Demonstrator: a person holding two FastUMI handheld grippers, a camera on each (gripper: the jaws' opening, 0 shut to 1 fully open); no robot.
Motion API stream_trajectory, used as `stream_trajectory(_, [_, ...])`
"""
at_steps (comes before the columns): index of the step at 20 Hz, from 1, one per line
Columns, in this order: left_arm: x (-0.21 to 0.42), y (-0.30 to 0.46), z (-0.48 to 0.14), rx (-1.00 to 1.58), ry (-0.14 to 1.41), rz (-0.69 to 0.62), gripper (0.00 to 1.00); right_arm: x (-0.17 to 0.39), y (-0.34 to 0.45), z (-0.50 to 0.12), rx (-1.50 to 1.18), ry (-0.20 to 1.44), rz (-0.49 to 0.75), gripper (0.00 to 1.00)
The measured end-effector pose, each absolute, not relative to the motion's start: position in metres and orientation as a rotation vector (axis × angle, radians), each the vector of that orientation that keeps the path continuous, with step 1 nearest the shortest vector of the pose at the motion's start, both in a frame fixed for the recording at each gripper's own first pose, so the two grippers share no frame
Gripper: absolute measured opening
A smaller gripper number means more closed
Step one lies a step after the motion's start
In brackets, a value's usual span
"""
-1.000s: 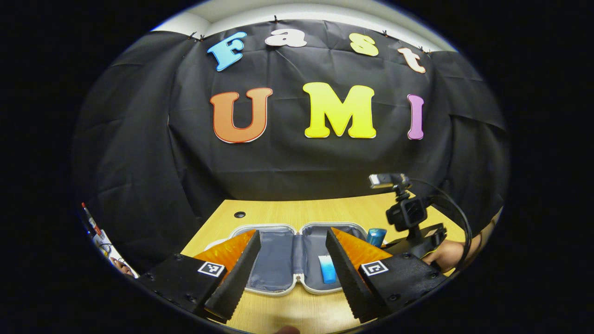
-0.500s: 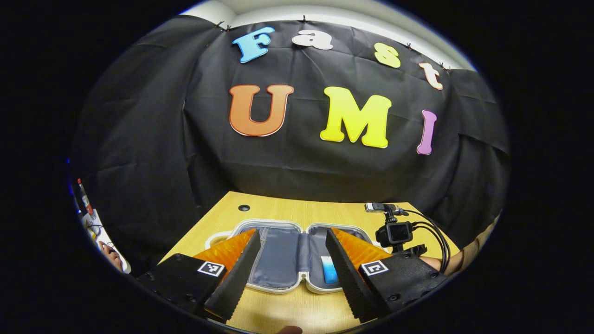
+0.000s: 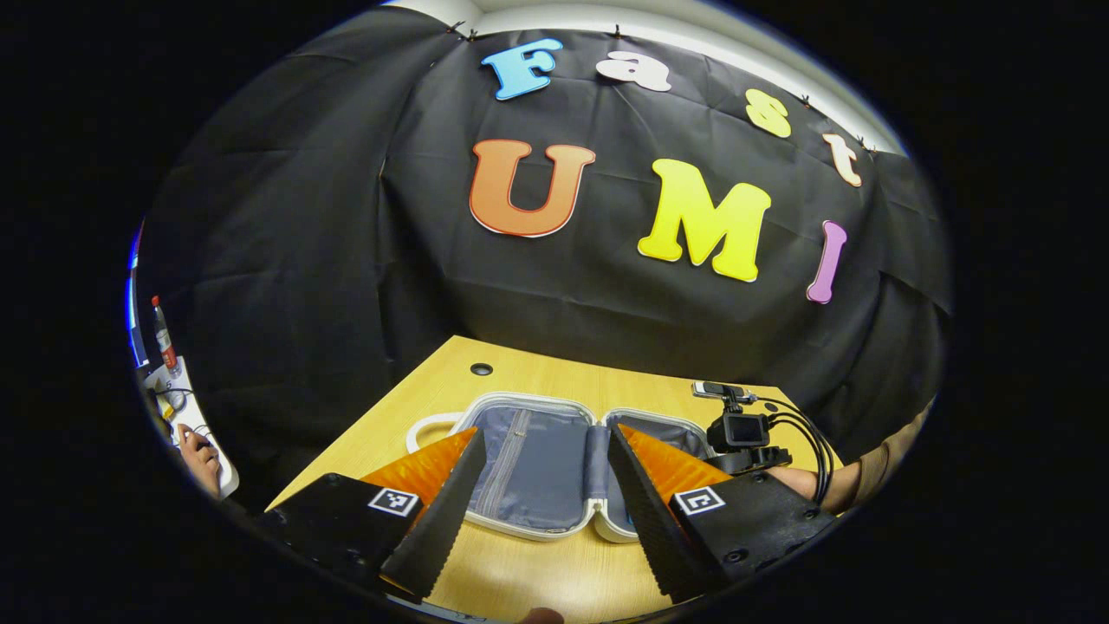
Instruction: First open the suitcase, pack the skin care products into it, and then close the suitcase.
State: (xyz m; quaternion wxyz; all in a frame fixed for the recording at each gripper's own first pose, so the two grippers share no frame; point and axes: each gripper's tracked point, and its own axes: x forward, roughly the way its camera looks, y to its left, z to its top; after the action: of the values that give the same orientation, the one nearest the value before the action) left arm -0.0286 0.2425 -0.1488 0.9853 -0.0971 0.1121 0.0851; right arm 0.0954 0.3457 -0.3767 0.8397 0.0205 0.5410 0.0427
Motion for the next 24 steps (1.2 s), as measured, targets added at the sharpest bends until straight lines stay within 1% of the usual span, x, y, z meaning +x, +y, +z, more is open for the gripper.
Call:
stream_trajectory(3, [-0.033, 0.255, -0.155, -0.210, 0.244, 0.193, 0.92, 0.096, 0.346, -0.375, 0.070, 1.168, 0.077, 0.38])
stream_trajectory(4, [-0.034, 0.260, -0.154, -0.206, 0.242, 0.204, 0.92, 0.097, 0.347, -0.377, 0.070, 1.174, 0.081, 0.42])
stream_trajectory(7, [-0.033, 0.281, -0.157, -0.186, 0.246, 0.239, 0.92, 0.092, 0.345, -0.373, 0.080, 1.173, 0.090, 0.45])
stream_trajectory(10, [-0.027, 0.305, -0.166, -0.209, 0.253, 0.252, 0.92, 0.082, 0.346, -0.349, 0.080, 1.125, 0.156, 0.76])
stream_trajectory(12, [-0.019, 0.320, -0.173, -0.235, 0.266, 0.257, 0.92, 0.080, 0.334, -0.320, 0.012, 1.027, 0.194, 0.78])
stream_trajectory(14, [-0.008, 0.343, -0.181, -0.267, 0.272, 0.268, 0.92, 0.079, 0.328, -0.277, -0.030, 0.902, 0.255, 0.78])
stream_trajectory(17, [0.012, 0.371, -0.206, -0.425, 0.323, 0.230, 0.94, 0.072, 0.310, -0.203, -0.043, 0.690, 0.321, 0.79])
stream_trajectory(18, [0.019, 0.380, -0.218, -0.488, 0.343, 0.224, 0.96, 0.067, 0.296, -0.177, -0.047, 0.618, 0.315, 0.79])
stream_trajectory(20, [0.035, 0.395, -0.238, -0.597, 0.357, 0.206, 0.96, 0.057, 0.265, -0.132, -0.051, 0.493, 0.283, 0.80])
stream_trajectory(22, [0.049, 0.405, -0.261, -0.723, 0.384, 0.186, 0.96, 0.044, 0.238, -0.093, -0.034, 0.394, 0.259, 0.80])
stream_trajectory(23, [0.054, 0.408, -0.273, -0.774, 0.395, 0.177, 0.96, 0.037, 0.226, -0.079, -0.032, 0.357, 0.248, 0.78])
stream_trajectory(24, [0.059, 0.410, -0.287, -0.824, 0.420, 0.167, 0.96, 0.029, 0.211, -0.062, -0.036, 0.311, 0.229, 0.80])
